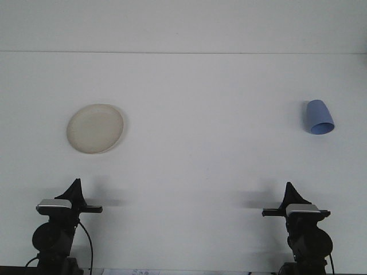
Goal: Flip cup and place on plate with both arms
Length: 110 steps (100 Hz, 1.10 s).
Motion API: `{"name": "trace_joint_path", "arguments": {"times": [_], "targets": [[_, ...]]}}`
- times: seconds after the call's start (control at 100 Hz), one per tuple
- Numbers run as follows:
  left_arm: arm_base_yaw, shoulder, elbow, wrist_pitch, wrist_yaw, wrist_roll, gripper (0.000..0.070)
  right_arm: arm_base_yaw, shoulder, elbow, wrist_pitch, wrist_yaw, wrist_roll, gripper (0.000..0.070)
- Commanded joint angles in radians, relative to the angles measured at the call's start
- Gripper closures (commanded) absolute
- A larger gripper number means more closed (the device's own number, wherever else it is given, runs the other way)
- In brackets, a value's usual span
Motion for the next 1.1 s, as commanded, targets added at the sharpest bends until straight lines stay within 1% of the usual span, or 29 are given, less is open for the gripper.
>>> {"name": "trace_joint_path", "arguments": {"times": [0.0,0.8,0.83,0.89,0.96,1.09], "targets": [[0.002,-0.001,-0.019,0.010,0.000,-0.002,0.0685,0.000,0.000,-0.002,0.013,-0.002,0.010,0.0693],[0.002,-0.001,-0.019,0.010,0.000,-0.002,0.0685,0.000,0.000,-0.002,0.014,-0.004,0.016,0.0693],[0.002,-0.001,-0.019,0.010,0.000,-0.002,0.0685,0.000,0.000,-0.002,0.013,-0.011,0.037,0.0693],[0.002,-0.001,-0.019,0.010,0.000,-0.002,0.0685,0.000,0.000,-0.002,0.013,-0.045,0.116,0.0693],[0.002,-0.001,-0.019,0.010,0.000,-0.002,0.0685,0.000,0.000,-0.002,0.013,-0.065,0.193,0.0693],[0.002,-0.001,-0.019,0.010,0.000,-0.002,0.0685,0.000,0.000,-0.002,0.017,-0.063,0.271,0.0693]]}}
